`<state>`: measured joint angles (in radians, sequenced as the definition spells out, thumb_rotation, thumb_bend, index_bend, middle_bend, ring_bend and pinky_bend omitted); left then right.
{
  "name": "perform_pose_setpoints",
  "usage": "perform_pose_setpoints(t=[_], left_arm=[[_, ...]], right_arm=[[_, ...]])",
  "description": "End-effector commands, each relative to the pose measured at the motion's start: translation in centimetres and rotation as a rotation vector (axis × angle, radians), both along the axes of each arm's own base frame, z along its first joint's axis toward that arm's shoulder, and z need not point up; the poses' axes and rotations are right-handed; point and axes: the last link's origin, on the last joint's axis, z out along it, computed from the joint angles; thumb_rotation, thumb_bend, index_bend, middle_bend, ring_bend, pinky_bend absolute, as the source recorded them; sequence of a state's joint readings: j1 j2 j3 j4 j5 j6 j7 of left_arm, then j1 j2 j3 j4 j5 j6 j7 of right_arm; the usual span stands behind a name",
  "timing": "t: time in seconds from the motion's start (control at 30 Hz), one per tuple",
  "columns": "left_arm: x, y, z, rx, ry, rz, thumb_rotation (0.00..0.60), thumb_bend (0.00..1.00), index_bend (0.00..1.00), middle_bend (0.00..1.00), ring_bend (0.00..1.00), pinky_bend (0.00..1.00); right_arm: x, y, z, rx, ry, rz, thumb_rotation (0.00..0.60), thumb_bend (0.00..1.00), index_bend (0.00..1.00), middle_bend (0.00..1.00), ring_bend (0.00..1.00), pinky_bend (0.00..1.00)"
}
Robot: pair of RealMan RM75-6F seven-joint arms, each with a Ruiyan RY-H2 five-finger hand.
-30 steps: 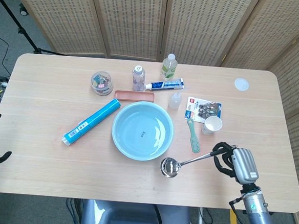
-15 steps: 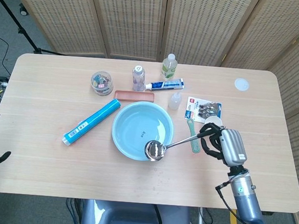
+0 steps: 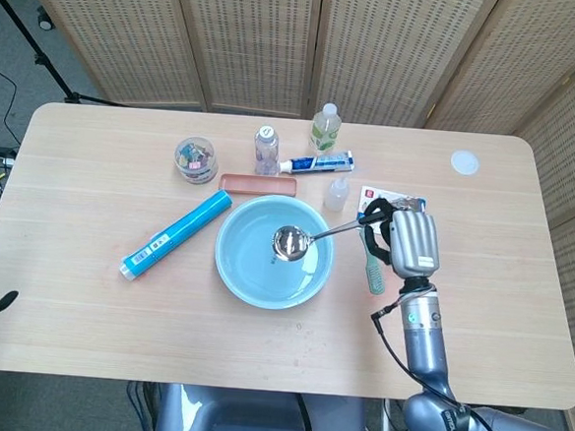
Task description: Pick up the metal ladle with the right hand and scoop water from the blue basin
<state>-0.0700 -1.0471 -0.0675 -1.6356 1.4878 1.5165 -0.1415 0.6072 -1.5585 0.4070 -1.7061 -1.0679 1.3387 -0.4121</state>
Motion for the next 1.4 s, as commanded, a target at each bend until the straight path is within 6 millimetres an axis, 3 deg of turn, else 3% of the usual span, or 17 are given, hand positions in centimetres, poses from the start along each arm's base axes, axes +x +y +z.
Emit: perform_pose_setpoints(t=[0.03, 0.2, 0.6, 1.03, 1.4], left_arm=[[0.0, 0.0, 0.1, -0.001, -0.002, 0.001, 0.6, 0.16, 0.0, 0.0, 0.0, 0.0], [-0.1, 0.0, 0.3, 0.005, -0.01, 0.003, 0.6, 0.16, 0.0, 0.0, 0.0, 0.0], [-0.5, 0.2, 0.7, 0.007, -0.024, 0.016, 0.6, 0.16, 0.0, 0.0, 0.0, 0.0], [-0.6, 0.6, 0.3, -0.003, -0.014, 0.03, 0.6, 0.16, 0.0, 0.0, 0.0, 0.0], [-0.6, 0.7, 0.1, -0.003, -0.003, 0.032, 0.6, 0.16, 0.0, 0.0, 0.0, 0.0]], right_arm=[[0.7, -0.9, -1.3, -0.034, 0.039, -0.004, 0.6, 1.0, 0.8, 0.97, 1.0, 1.0], [0.8, -1.7, -3.0, -0.028, 0.086, -0.019, 0.6, 1.0, 0.8, 0.97, 1.0, 1.0], [0.7, -2.1, -5.1, -0.041, 0.178, 0.008, 0.6, 1.0, 0.8, 0.97, 1.0, 1.0], [0.1, -3.3, -6.1, -0.127, 0.373, 0.108, 0.6, 1.0, 0.81, 0.97, 1.0, 1.0], [-1.5, -3.2, -7.1, -0.135, 0.599, 0.227, 0.6, 1.0, 0.81, 0.97, 1.0, 1.0]])
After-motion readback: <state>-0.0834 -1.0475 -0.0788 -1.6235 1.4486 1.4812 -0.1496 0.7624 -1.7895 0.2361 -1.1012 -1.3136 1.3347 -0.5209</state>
